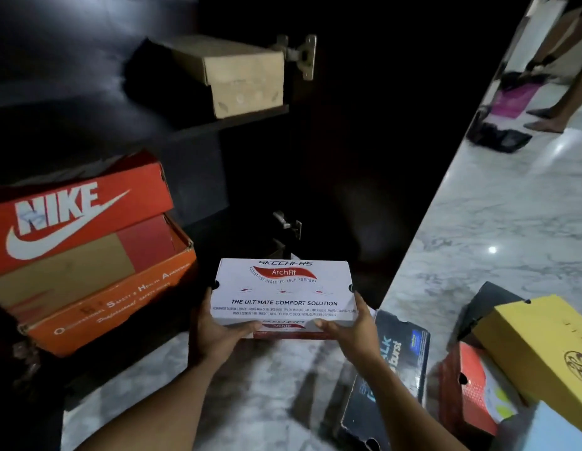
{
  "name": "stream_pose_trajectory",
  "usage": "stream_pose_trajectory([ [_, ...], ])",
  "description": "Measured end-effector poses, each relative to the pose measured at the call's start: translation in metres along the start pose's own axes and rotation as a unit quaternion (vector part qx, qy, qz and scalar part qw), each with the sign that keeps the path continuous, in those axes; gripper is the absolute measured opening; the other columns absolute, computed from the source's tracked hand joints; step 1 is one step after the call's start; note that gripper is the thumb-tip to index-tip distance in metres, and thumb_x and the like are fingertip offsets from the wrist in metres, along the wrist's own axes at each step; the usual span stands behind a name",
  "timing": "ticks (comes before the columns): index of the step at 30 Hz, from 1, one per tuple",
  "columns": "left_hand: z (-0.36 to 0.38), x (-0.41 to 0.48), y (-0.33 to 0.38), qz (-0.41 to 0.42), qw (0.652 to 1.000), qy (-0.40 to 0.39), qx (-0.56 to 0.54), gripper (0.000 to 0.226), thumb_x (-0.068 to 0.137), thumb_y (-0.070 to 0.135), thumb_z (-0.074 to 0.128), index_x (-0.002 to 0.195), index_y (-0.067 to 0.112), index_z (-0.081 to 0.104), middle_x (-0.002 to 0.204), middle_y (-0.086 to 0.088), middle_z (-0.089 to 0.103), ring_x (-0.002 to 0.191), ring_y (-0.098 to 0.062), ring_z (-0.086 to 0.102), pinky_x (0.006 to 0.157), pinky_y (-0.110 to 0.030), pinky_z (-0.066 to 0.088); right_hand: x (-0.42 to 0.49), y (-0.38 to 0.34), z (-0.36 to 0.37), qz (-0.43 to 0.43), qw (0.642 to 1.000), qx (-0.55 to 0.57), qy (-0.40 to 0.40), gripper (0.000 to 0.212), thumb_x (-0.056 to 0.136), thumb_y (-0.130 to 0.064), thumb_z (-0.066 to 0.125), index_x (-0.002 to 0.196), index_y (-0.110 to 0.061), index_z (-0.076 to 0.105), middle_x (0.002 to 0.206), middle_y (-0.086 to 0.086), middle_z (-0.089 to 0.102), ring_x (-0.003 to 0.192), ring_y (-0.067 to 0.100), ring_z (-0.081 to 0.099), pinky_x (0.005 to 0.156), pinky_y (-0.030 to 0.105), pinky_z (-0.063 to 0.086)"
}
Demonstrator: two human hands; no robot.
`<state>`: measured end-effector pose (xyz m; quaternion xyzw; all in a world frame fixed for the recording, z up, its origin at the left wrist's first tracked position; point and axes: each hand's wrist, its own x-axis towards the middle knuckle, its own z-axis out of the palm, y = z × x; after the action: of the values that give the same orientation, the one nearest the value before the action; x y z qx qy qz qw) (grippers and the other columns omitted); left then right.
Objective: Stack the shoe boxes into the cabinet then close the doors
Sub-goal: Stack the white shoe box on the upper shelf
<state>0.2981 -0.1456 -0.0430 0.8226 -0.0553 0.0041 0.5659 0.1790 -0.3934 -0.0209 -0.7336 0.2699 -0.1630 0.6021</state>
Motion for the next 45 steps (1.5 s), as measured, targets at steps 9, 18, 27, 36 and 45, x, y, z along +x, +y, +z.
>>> stream_pose_trajectory([
  [9,-0.060,0.032,0.193,0.118,0.982,0.010,-0.150,0.134,0.022,0.058,0.097,0.138,0.012,0.048,0.124,-0.005,0.065,0.117,-0.020,0.061,0.101,-0.043,0.051,-0.037,-0.187,-0.058,-0.198,0.976,0.010,0.086,0.100,0.060,-0.047,0.092,0.146,-0.029,0.044,0.136,-0.001,0.051,0.124,0.013,0.055,0.107,0.039,0.048],
  [18,-0.144,0.060,0.381,0.271,0.955,0.040,-0.116,0.118,0.033,0.055,0.098,0.135,0.018,0.053,0.126,0.001,0.062,0.117,-0.014,0.059,0.101,-0.038,0.051,-0.065,-0.342,-0.078,-0.332,0.931,0.024,0.148,0.100,0.072,-0.054,0.073,0.156,-0.028,0.026,0.141,-0.004,0.036,0.127,0.012,0.045,0.106,0.030,0.042],
  [27,-0.156,0.148,0.411,0.221,0.970,0.059,-0.079,0.088,0.072,0.014,0.087,0.142,0.003,0.035,0.124,0.000,0.051,0.115,-0.013,0.050,0.070,-0.012,0.041,-0.003,-0.384,-0.011,-0.335,0.931,0.036,0.139,0.088,0.085,-0.047,0.070,0.156,-0.041,0.018,0.132,-0.009,0.030,0.119,0.013,0.047,0.091,0.027,0.054],
  [36,-0.147,0.213,0.404,0.226,0.970,0.073,-0.054,0.082,0.087,0.029,0.074,0.153,0.011,0.028,0.137,-0.006,0.047,0.118,-0.015,0.047,0.088,-0.023,0.041,0.049,-0.384,0.033,-0.323,0.930,0.020,0.175,0.083,0.085,-0.059,0.063,0.154,-0.039,0.023,0.140,-0.007,0.036,0.118,0.011,0.051,0.097,0.042,0.054],
  [45,-0.145,0.221,0.398,0.253,0.967,-0.006,0.002,0.086,0.086,0.052,0.066,0.152,0.009,0.033,0.149,0.000,0.032,0.141,-0.021,0.035,0.114,-0.037,0.035,0.063,-0.399,0.050,-0.334,0.931,0.028,0.146,0.068,0.090,-0.064,0.049,0.149,-0.033,0.037,0.129,-0.014,0.038,0.109,0.007,0.056,0.084,0.029,0.057],
])
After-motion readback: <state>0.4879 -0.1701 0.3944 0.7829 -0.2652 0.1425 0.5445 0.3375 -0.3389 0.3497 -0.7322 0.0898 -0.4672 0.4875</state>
